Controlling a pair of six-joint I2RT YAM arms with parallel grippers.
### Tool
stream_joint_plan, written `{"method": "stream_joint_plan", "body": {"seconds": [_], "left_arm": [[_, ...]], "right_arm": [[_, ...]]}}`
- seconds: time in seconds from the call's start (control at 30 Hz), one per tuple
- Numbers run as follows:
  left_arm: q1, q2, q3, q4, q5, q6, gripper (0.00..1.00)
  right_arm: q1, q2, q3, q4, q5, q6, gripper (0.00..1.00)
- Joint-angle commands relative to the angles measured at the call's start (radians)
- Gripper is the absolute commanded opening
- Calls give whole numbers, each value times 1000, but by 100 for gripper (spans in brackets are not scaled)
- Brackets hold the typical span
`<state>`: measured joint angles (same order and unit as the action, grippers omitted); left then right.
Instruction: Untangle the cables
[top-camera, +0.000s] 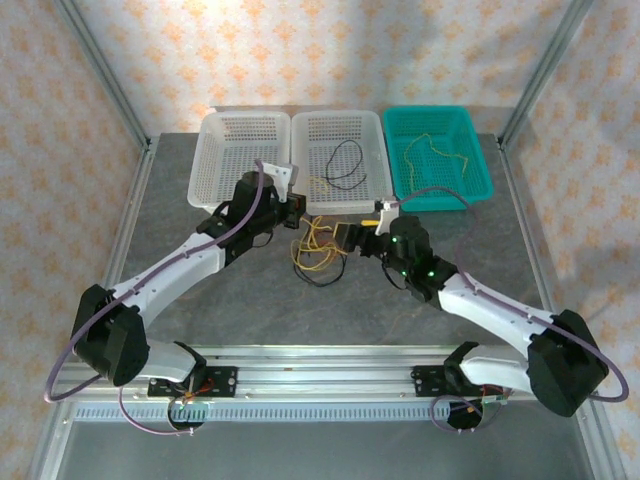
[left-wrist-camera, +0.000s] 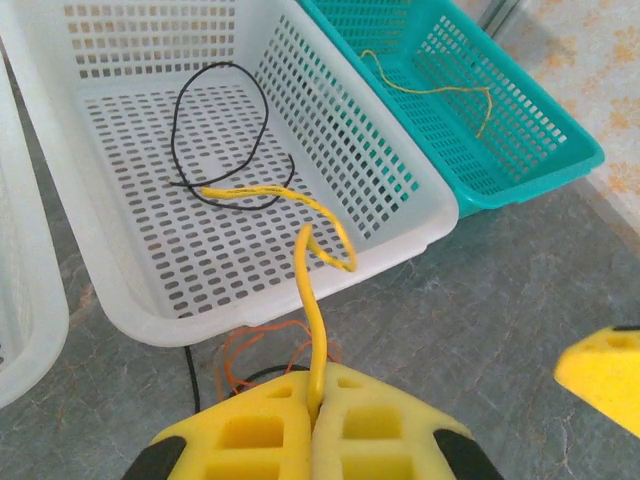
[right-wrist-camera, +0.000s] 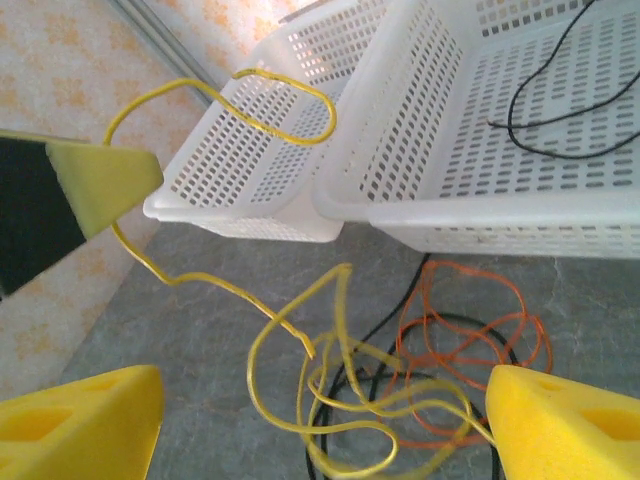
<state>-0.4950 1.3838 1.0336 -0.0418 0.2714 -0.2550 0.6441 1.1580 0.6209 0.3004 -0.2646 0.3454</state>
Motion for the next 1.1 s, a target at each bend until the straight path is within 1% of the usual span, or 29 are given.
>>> {"method": "stream_joint_plan", "body": {"seconds": [0.0, 0.1, 0.2, 0.3, 0.33, 0.43, 0.57, 0.67, 0.77, 0.93, 1.07], "left_arm": [[9, 1, 27, 8, -29, -45, 0], [8, 8, 32, -3, -44, -63, 0], [9, 9, 37, -15, -60, -73, 0], [9, 12, 43, -23, -71, -91, 0], [11, 17, 47, -31, -74, -98, 0], [12, 39, 69, -52, -75, -130, 0], [12, 64, 84, -61, -43, -178, 0], [12, 64, 73, -44, -19, -202, 0], [11, 61, 68, -41, -17, -203, 0], [11, 55, 70, -47, -26, -196, 0], [11, 56, 65, -38, -22, -199, 0]], "right_arm": [[-4, -13, -15, 70, -68, -14, 83], [-4, 17, -26, 77, -128, -19, 79], [-4, 75, -36, 95, -126, -19, 73], [3, 117, -24, 123, -159, -15, 72], [14, 127, -17, 126, -150, -13, 72], [72, 154, 18, 127, -55, 9, 69], [150, 195, 61, 125, 123, 97, 67], [176, 226, 88, 116, 196, 168, 67], [181, 254, 104, 115, 236, 220, 67], [185, 325, 160, 117, 216, 234, 70], [187, 398, 221, 75, 232, 247, 71]]}}
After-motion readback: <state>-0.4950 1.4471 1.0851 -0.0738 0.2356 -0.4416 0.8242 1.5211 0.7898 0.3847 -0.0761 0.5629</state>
